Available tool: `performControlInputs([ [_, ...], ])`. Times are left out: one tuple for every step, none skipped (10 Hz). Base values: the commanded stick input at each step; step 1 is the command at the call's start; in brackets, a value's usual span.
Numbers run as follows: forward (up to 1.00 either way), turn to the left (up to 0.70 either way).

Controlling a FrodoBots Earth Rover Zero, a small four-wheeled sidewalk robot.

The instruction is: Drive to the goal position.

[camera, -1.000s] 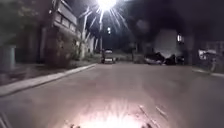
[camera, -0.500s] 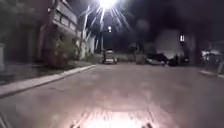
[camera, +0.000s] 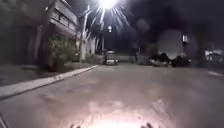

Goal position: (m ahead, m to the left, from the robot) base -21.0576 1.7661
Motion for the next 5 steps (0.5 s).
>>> performControlInputs([
  [0.85,-0.34],
  [0.85,-0.34],
  [0.85,-0.34],
  [0.85,-0.34],
  [0.64,-0.46],
])
